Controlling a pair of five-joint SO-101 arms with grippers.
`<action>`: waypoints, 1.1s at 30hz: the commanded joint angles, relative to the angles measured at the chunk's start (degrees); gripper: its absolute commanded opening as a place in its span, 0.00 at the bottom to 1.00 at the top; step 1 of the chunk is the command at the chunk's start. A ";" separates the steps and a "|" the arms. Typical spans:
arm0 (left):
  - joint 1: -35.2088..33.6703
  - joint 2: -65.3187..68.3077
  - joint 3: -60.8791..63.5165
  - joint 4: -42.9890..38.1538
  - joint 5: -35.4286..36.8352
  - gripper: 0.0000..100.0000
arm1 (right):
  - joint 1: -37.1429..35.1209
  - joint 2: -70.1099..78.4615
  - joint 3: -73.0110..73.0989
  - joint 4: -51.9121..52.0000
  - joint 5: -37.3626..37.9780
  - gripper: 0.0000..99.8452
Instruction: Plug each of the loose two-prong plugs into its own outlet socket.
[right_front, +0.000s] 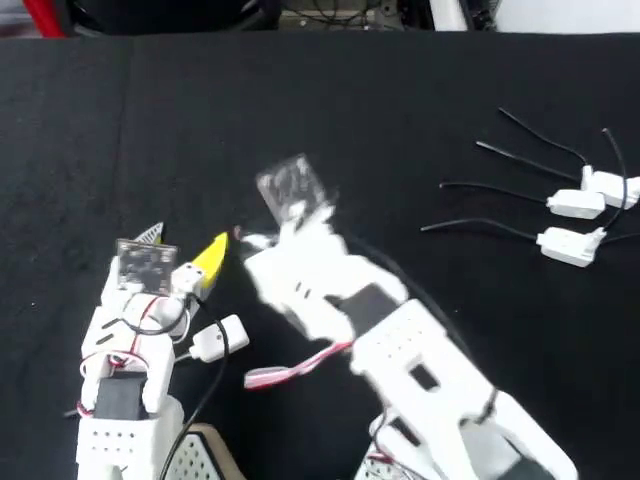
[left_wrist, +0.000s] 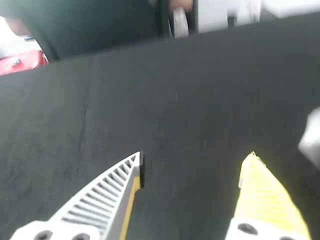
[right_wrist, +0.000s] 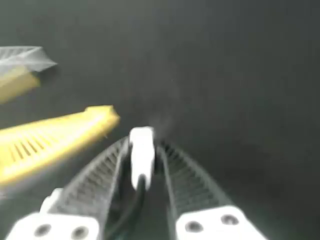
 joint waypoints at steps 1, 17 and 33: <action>-0.92 -0.62 -4.44 7.82 -11.43 0.31 | 5.71 0.66 -9.27 8.79 3.34 0.01; 7.43 2.46 -32.75 53.80 -38.42 0.31 | 28.13 0.84 -12.00 16.35 5.80 0.01; 18.68 46.33 -38.81 46.07 -41.67 0.28 | 35.34 23.69 -22.90 21.27 3.96 0.01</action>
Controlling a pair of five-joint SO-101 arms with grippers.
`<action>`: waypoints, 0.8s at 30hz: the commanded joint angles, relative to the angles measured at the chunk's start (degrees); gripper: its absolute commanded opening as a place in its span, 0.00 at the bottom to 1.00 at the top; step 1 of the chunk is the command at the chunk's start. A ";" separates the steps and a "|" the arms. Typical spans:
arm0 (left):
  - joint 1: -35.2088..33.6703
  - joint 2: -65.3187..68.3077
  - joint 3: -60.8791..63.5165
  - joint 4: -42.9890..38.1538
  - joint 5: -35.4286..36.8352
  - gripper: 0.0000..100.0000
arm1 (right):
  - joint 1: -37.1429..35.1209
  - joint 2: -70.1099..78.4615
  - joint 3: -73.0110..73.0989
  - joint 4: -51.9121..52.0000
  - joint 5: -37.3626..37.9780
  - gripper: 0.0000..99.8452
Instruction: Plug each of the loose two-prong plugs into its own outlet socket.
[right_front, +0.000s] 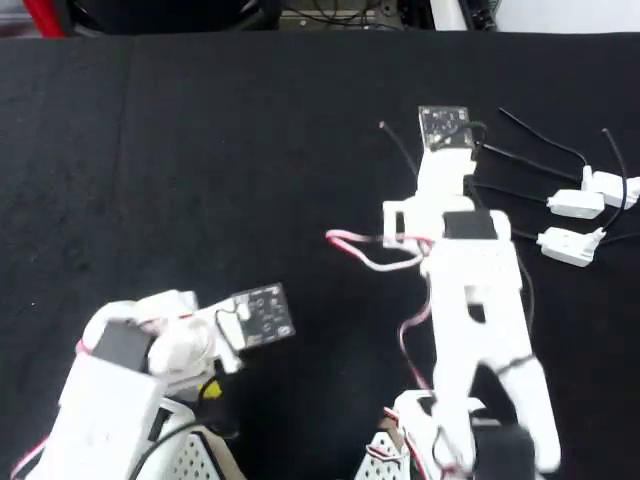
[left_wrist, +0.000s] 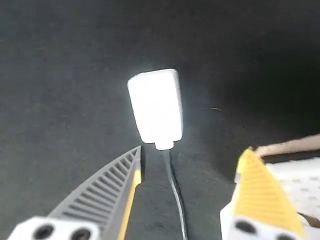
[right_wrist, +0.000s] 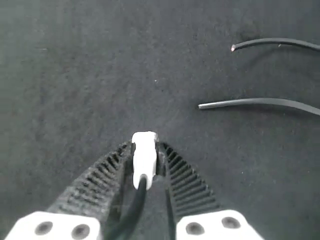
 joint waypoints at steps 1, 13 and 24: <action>1.71 3.60 -2.51 -3.52 1.05 0.27 | 1.85 6.55 -6.99 0.18 -0.62 0.01; -1.63 4.13 10.07 -22.68 4.31 0.28 | 2.99 11.30 -10.33 0.18 -0.62 0.01; -2.77 4.22 18.33 -30.77 7.21 0.28 | 2.73 11.30 -10.33 0.18 -0.62 0.01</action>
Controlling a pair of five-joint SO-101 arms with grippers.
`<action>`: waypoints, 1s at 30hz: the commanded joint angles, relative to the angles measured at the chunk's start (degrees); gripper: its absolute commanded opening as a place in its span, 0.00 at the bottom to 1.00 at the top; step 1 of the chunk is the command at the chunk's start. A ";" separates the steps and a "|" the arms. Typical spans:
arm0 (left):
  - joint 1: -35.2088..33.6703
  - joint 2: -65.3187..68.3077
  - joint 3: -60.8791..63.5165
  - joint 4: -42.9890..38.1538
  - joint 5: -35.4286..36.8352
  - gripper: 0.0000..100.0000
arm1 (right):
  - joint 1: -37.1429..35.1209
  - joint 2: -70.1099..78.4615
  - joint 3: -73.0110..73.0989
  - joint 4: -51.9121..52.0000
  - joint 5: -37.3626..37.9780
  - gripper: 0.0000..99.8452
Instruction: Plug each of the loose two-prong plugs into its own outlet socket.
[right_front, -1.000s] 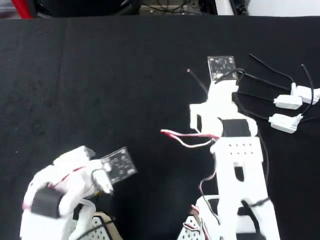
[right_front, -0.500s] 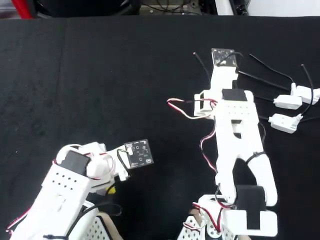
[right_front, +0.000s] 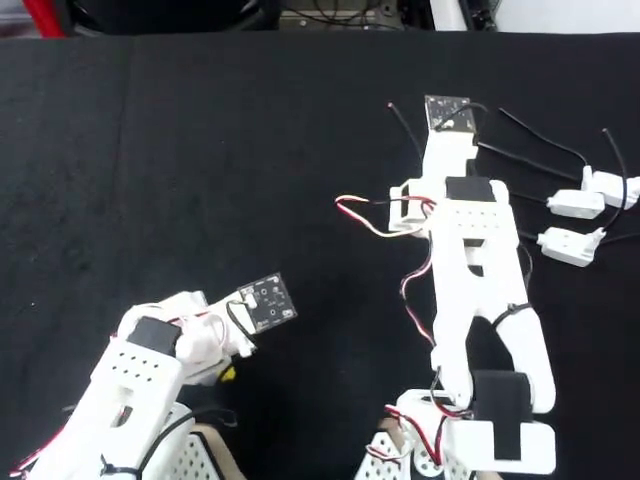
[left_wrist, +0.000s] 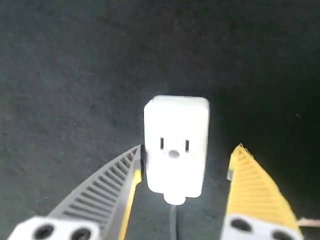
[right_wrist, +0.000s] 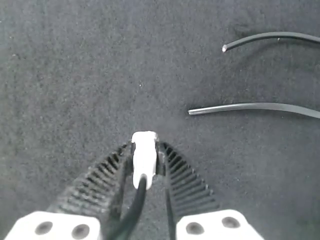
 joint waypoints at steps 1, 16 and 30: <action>-0.75 0.18 -0.57 -0.88 0.62 0.28 | 0.35 0.13 -3.30 0.18 -0.62 0.01; -7.60 24.18 -12.18 -9.85 -0.97 0.26 | 0.26 0.13 -3.30 0.18 -0.62 0.01; -2.77 36.40 -38.90 -1.67 4.04 0.07 | 0.35 0.22 -3.38 -0.18 -0.53 0.01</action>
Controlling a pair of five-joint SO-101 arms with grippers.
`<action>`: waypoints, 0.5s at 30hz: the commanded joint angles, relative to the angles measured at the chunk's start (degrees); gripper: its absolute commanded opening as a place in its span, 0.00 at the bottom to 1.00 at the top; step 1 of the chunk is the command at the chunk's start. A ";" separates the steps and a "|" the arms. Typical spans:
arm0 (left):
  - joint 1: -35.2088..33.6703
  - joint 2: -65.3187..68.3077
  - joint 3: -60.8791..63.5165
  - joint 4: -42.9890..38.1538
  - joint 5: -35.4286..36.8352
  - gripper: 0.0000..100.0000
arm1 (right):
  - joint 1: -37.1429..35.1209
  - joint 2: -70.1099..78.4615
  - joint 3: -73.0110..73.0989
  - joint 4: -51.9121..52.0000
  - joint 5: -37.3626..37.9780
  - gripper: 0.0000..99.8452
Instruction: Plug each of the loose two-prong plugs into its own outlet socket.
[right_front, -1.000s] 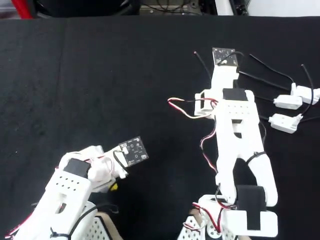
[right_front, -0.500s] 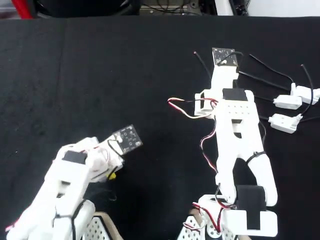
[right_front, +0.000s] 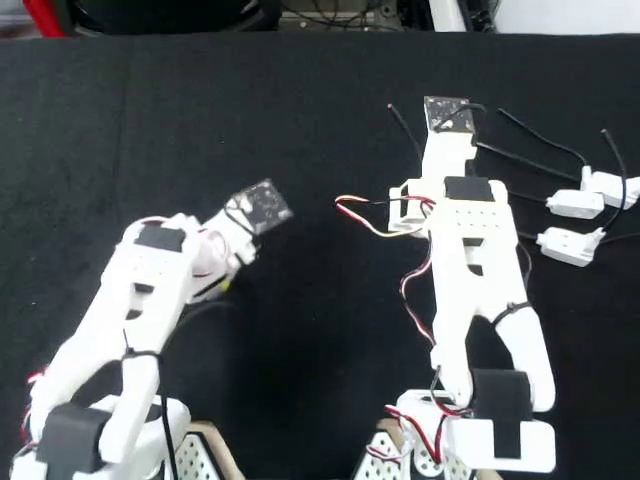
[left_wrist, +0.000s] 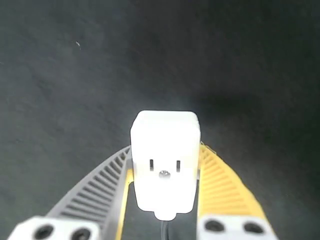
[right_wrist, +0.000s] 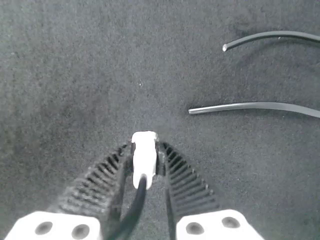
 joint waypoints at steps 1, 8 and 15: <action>4.18 3.16 -6.02 0.53 0.35 0.07 | 0.44 -0.22 -3.38 -0.18 -0.53 0.01; 5.05 12.13 -12.62 2.11 0.62 0.32 | 0.53 -0.22 -3.38 -0.26 -0.44 0.01; 2.42 7.30 -15.96 7.47 0.26 0.32 | 0.35 -0.13 -3.38 -0.26 -0.18 0.01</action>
